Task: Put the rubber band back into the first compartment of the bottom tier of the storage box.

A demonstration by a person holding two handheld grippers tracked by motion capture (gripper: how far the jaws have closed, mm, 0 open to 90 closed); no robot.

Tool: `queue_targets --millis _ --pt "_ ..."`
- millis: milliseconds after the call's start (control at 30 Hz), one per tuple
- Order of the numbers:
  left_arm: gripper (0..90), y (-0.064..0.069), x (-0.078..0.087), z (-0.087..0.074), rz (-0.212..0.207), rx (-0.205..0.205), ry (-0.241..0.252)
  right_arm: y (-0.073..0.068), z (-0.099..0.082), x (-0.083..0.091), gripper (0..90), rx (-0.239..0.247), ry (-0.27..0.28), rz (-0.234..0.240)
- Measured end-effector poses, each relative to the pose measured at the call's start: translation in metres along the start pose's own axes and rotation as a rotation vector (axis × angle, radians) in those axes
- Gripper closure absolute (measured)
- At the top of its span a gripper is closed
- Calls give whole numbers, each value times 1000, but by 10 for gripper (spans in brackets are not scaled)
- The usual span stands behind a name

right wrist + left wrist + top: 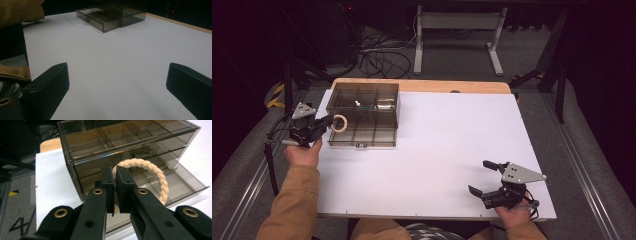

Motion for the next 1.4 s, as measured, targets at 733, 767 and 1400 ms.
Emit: queue_targets --millis 733,767,1400 --pt "850 3 -24 -5 57 -19 -44 1 0 1 53 -1 5 0" --pt "850 3 -25 -6 56 -20 -42 1 0 1 53 -2 5 0" --pt "847 -7 -46 -21 53 53 -96 1 0 1 53 0 5 3"
Point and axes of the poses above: each handheld gripper's, and its own axes: x roughly backward along the jaws, z roughly out of its top, y roughly to its right, the point moved 1 cm from there along -x, roughly forward along the jaws, and after that the axes turned 10 degrees about -y, right-handed, at the moved point
